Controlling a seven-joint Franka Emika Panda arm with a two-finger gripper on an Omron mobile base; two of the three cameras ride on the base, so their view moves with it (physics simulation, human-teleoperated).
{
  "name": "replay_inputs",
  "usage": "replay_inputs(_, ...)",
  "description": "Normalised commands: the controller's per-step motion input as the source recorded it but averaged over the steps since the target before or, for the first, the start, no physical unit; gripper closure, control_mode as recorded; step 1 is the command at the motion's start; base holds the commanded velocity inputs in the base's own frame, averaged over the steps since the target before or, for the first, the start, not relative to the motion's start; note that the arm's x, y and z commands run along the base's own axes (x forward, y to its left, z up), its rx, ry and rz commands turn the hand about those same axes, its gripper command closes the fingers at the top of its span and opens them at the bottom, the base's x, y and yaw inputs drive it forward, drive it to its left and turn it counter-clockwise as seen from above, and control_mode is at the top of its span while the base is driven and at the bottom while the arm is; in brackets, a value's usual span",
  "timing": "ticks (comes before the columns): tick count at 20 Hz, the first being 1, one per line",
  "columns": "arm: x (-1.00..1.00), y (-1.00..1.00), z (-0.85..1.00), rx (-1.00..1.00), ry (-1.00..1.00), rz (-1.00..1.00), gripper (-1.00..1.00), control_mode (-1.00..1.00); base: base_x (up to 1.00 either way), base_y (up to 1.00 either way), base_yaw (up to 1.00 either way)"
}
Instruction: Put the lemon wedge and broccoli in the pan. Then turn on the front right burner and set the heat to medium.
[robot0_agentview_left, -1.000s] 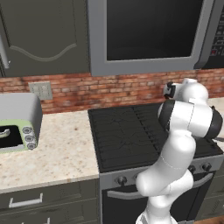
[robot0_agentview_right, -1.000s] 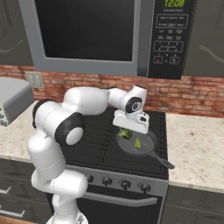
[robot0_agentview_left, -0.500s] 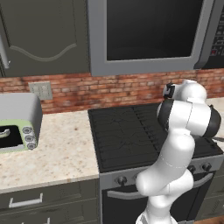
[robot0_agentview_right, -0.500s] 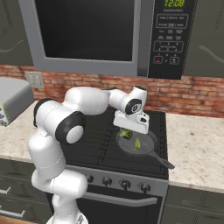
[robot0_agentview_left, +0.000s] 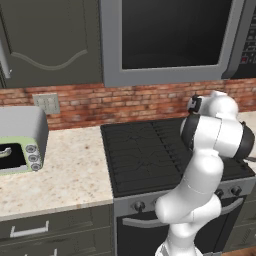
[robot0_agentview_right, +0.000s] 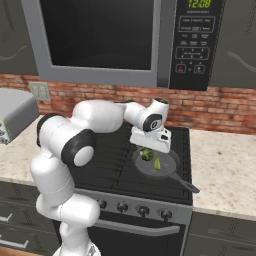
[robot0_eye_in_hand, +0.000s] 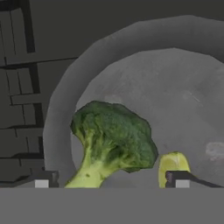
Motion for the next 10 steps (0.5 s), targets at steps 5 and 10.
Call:
replay_inputs(5,-0.34,-0.03,0.04,0.00,-0.01,-0.01,-1.00,-1.00,0.00,0.00,0.00)
replay_inputs(10,-0.89,0.00,0.11,0.00,-0.06,-0.02,-1.00,-1.00,0.00,0.00,0.00)
